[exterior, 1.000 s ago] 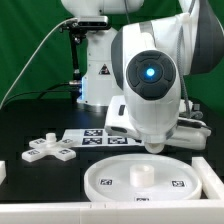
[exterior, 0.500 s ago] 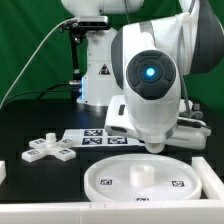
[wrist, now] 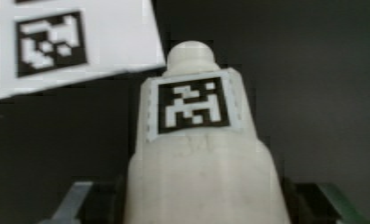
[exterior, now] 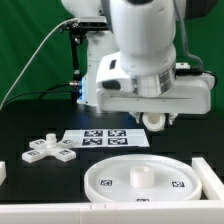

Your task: Assemble round table

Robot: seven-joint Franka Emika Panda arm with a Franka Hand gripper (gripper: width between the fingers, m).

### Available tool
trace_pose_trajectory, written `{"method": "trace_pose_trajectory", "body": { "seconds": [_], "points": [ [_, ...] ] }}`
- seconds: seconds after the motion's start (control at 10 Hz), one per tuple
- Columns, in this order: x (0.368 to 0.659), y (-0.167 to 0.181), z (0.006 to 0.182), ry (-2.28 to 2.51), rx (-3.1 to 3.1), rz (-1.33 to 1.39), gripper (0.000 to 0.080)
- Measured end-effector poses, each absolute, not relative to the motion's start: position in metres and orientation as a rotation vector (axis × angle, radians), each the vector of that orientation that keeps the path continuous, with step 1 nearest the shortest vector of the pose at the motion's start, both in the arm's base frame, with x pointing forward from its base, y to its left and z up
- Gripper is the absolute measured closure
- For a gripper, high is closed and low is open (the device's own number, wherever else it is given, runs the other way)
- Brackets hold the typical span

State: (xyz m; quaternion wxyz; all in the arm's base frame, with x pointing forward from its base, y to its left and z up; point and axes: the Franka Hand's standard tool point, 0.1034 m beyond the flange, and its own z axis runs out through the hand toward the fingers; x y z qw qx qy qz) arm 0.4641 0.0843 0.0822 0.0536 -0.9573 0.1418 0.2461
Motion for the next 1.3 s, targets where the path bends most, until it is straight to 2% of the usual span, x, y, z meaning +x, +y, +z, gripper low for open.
{"method": "trace_pose_trajectory", "body": {
  "seconds": [0.3, 0.4, 0.5, 0.6, 0.9, 1.1, 1.3],
  "points": [
    [0.470, 0.084, 0.081, 0.403, -2.963, 0.491, 0.0393],
    [0.486, 0.079, 0.087, 0.346, -2.975, 0.381, 0.0393],
    [0.511, 0.074, 0.103, 0.281, -2.984, 0.252, 0.0393],
    [0.527, 0.071, 0.109, 0.267, -2.989, 0.134, 0.0393],
    [0.526, 0.075, 0.103, 0.253, -3.005, -0.191, 0.0393],
    [0.534, 0.064, 0.103, 0.212, -3.007, -0.379, 0.0393],
    [0.551, 0.059, 0.117, 0.173, -2.991, -0.588, 0.0393]
  ]
}}
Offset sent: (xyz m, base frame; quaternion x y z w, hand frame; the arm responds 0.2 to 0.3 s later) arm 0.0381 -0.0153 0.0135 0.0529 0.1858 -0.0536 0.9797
